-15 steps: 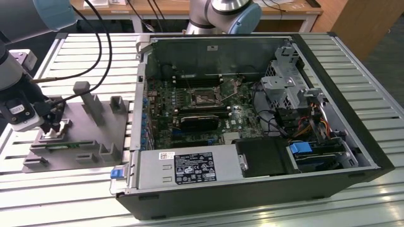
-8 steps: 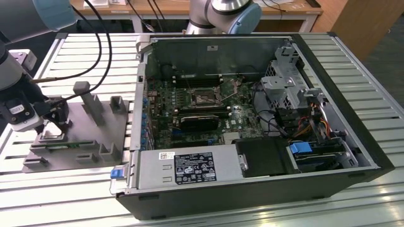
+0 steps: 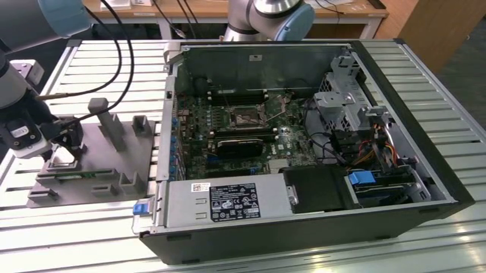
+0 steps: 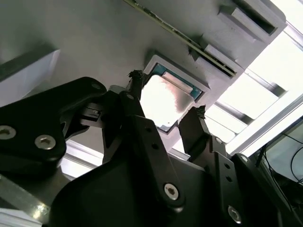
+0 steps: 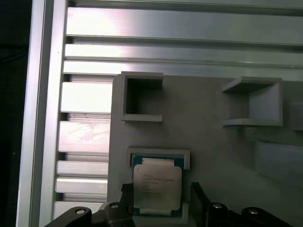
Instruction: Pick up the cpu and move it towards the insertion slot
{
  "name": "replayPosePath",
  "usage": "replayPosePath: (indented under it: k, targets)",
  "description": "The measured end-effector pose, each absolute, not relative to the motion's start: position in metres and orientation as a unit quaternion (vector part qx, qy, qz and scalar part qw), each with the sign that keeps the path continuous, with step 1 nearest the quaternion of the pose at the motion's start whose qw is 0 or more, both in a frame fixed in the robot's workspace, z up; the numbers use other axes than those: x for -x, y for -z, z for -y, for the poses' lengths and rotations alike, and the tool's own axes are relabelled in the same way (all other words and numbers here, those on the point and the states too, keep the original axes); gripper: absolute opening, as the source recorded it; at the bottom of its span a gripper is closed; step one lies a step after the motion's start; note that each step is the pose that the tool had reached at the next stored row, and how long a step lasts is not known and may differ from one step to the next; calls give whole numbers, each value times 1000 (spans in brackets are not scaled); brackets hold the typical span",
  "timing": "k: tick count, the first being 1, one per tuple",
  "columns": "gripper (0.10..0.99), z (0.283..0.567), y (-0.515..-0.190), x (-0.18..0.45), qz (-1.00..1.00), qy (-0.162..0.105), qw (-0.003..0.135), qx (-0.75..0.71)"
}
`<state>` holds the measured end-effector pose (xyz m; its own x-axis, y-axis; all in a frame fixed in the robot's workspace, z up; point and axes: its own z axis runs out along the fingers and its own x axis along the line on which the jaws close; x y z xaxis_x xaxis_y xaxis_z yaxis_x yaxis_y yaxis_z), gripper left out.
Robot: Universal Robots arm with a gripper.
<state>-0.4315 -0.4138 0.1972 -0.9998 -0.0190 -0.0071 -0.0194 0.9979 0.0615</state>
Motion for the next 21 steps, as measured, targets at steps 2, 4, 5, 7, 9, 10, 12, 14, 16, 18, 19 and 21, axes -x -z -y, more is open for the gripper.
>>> replayPosePath:
  k: [2, 4, 5, 7, 9, 10, 12, 14, 16, 18, 19, 21]
  targets:
    - [588, 414, -196, 433, -999, -31, 5, 10]
    - [588, 413, -194, 434, -999, -31, 7, 10]
    - [588, 413, -194, 435, -999, -31, 7, 10]
    - [588, 413, -192, 435, -999, -31, 8, 10]
    - [588, 413, -191, 436, -999, -31, 8, 10]
    - [588, 413, -190, 436, -999, -31, 8, 10]
    - [588, 413, -189, 436, -999, -31, 8, 10]
    - [588, 413, -187, 436, -999, -31, 8, 10]
    - [588, 413, -185, 436, -999, -31, 8, 10]
    - [588, 413, -184, 436, -999, -31, 8, 10]
    - [588, 413, -184, 436, -999, -31, 8, 10]
    - [588, 413, -184, 436, -999, -31, 8, 10]
